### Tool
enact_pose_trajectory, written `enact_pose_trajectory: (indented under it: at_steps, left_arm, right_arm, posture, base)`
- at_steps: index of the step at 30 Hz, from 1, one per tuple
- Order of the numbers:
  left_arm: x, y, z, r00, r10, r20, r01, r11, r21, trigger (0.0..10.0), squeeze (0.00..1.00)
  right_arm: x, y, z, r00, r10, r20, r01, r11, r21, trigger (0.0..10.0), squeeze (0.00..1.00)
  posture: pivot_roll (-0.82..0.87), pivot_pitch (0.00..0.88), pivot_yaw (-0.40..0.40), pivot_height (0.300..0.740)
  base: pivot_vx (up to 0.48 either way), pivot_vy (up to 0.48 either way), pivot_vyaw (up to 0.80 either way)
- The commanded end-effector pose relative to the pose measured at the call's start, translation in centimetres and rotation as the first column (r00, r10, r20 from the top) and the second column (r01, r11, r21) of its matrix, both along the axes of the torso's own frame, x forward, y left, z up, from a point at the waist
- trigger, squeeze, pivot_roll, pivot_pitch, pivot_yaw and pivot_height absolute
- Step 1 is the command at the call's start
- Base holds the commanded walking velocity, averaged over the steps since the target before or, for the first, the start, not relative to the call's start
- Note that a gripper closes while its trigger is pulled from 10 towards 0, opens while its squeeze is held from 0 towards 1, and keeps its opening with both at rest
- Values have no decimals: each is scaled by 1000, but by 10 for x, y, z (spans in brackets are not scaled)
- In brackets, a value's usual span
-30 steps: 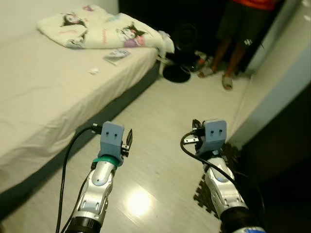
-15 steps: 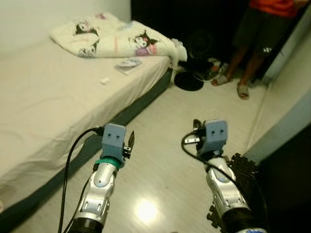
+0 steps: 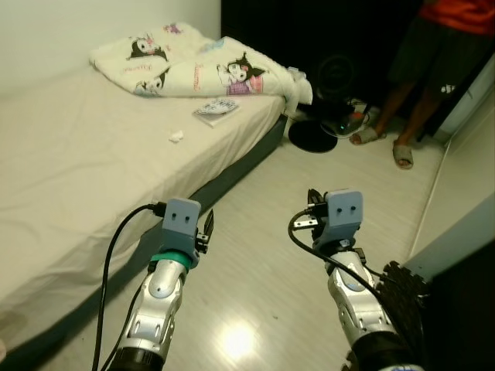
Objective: Clean up the room
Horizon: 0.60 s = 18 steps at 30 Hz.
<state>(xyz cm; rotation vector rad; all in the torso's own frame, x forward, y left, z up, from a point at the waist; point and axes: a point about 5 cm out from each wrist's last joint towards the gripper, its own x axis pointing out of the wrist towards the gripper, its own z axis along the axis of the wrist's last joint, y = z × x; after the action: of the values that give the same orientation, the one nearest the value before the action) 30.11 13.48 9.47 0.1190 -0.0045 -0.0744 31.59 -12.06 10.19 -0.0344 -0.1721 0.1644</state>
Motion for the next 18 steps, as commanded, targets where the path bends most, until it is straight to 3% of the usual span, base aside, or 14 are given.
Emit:
enact_pose_trajectory:
  at_steps: [1,6,18]
  left_arm:
    - [-2,-1,-4,1000,-3,-14,2,1000,-3,10000,0]
    - [-3,-2,-4,1000,-5,-15,5,1000,-3,10000,0]
    - [-2,-5,-4,1000,-15,-15,15,1000,-6,10000,0]
  right_arm:
    - [-2,-4,-5,1000,-11,-22,11,1000,-7,10000,0]
    - [-2,-4,-6,999,-11,-30,11,1000,3,10000,0]
    - [-2,-6,-6,999,-20,-32,20,1000,1,10000,0]
  posture:
    - [-34,25,-5,740]
    - [-34,26,-4,740]
    - [-38,29,-1,740]
  base:
    - [296,0,0]
    - [299,0,-115]
    - [293,0,-796]
